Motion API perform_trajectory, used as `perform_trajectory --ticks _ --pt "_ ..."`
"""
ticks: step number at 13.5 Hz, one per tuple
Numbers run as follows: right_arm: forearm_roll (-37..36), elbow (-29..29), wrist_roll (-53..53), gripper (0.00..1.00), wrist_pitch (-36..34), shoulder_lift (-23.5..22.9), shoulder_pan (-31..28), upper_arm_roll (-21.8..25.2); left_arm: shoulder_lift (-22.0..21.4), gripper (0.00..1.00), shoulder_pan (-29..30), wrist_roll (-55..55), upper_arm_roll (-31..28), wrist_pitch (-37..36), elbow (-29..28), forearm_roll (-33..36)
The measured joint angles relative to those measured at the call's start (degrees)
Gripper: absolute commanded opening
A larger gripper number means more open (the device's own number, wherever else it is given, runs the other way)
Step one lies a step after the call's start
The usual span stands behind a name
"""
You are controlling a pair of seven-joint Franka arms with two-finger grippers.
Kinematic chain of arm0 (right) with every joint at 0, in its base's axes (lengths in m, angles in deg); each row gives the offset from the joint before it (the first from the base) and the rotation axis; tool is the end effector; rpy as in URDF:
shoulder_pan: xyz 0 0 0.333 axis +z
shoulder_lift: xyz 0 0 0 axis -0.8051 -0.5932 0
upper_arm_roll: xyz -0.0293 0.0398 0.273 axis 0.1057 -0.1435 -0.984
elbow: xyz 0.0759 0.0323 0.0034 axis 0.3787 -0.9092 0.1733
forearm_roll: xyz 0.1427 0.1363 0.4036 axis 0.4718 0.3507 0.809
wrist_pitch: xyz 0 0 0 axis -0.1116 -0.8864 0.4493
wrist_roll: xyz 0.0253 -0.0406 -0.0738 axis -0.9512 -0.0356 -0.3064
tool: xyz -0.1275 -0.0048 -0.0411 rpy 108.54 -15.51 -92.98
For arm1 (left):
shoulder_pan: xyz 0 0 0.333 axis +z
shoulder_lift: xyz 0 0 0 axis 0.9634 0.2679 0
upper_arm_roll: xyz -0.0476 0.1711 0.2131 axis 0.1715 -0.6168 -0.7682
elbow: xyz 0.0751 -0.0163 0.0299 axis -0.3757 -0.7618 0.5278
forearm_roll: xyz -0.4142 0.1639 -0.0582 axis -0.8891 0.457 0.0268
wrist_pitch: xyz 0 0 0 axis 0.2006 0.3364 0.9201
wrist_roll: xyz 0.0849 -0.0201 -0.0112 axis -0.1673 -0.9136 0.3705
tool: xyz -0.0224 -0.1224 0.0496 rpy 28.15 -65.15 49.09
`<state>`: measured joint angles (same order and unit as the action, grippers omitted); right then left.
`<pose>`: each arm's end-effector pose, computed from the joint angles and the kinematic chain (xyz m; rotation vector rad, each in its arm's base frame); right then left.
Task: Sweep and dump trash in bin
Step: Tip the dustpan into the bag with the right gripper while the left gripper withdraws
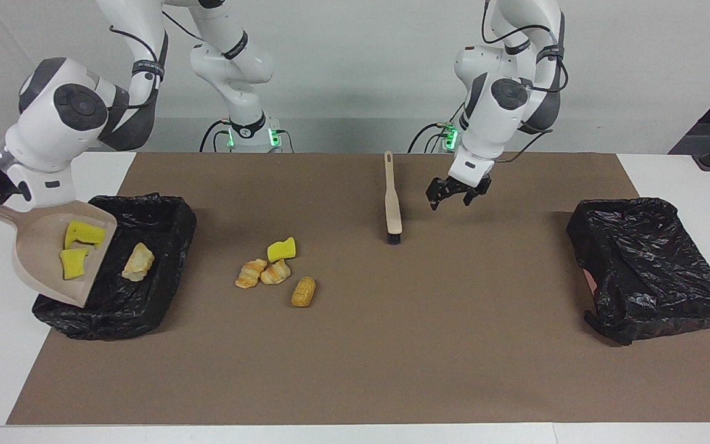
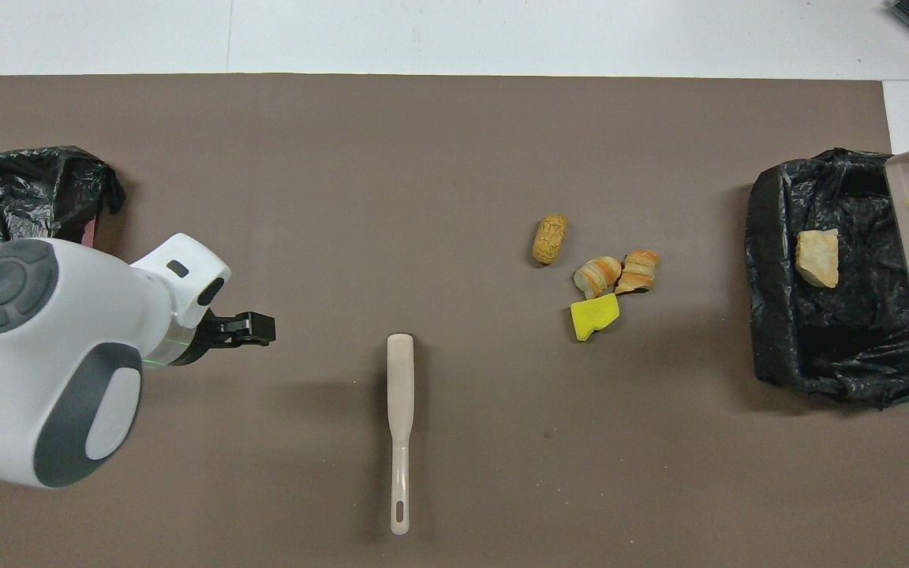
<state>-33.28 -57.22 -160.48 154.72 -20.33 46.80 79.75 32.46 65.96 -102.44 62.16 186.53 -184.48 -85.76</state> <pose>0.6666 -0.2060 0.4922 1.4725 1.5813 -0.8935 0.5431 -0.1547 0.3748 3.0942 0.0985 -0.0954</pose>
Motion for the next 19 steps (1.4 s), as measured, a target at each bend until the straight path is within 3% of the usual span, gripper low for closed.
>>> perform_trajectory --ticks 5,8,13,16,19 --pt "-6.77 0.08 0.00 0.00 -2.27 0.42 3.75 -0.28 -0.35 1.00 5.19 4.52 0.00 -5.44 5.32 0.79" --pt "-10.52 0.14 0.50 0.00 -2.58 0.62 5.26 -0.35 -0.36 1.00 6.55 7.81 0.00 -11.05 11.48 1.46" --pt "-12.08 0.18 1.23 0.00 -3.73 0.67 6.31 -0.40 -2.75 1.00 11.10 14.35 -0.86 -17.93 16.00 1.73" --pt "-12.34 0.26 1.29 0.00 -3.96 0.69 6.52 -0.40 -4.12 1.00 11.23 15.28 -1.09 -18.34 16.63 1.73" --pt "-12.40 0.28 1.72 0.00 -4.62 0.69 6.71 -0.41 -2.35 1.00 11.23 15.28 -1.09 -18.35 20.36 1.73"
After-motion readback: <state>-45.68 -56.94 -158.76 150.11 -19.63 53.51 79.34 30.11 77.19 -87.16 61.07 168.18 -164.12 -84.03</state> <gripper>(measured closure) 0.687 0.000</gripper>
